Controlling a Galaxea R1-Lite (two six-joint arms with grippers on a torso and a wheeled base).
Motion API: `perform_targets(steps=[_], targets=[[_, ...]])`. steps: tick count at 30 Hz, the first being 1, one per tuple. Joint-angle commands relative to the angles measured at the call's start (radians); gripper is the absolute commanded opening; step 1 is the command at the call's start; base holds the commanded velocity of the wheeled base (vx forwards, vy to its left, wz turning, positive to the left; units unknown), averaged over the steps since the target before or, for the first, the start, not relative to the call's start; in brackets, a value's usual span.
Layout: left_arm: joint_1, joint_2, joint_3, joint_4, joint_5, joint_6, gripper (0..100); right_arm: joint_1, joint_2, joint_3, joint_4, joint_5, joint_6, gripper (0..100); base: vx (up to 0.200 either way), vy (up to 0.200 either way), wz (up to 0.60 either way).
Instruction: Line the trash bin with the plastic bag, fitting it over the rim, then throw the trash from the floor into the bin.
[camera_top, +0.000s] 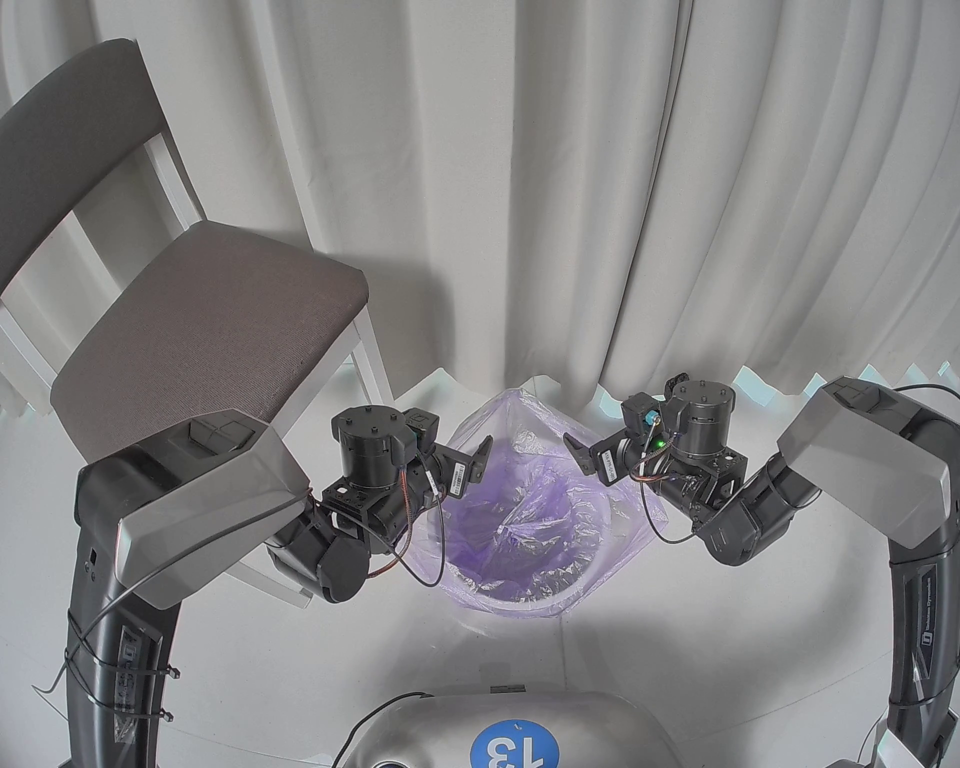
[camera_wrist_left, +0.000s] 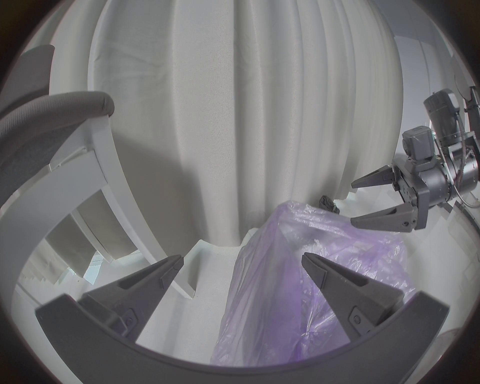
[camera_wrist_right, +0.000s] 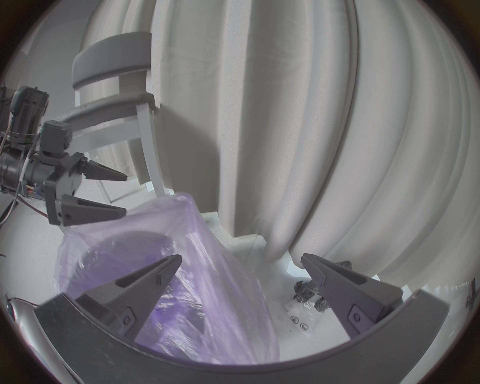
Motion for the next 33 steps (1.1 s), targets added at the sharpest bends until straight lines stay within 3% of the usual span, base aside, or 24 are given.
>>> perform_targets(steps=[1,19,33], targets=[[0.014,0.026,-0.004,0.002,0.002,0.001,100,-0.021,0.02,-0.028,0.019,0.005,-0.003,100,0.0,0.0,0.0],[0.055,0.064,0.028,-0.064,0.002,-0.002,100,0.026,0.012,-0.036,0.085,0.021,-0.025,100,0.0,0.0,0.0],[0.072,0.063,0.027,-0.055,0.002,0.001,100,-0.056,0.035,-0.06,0.108,0.021,-0.083,100,0.0,0.0,0.0]])
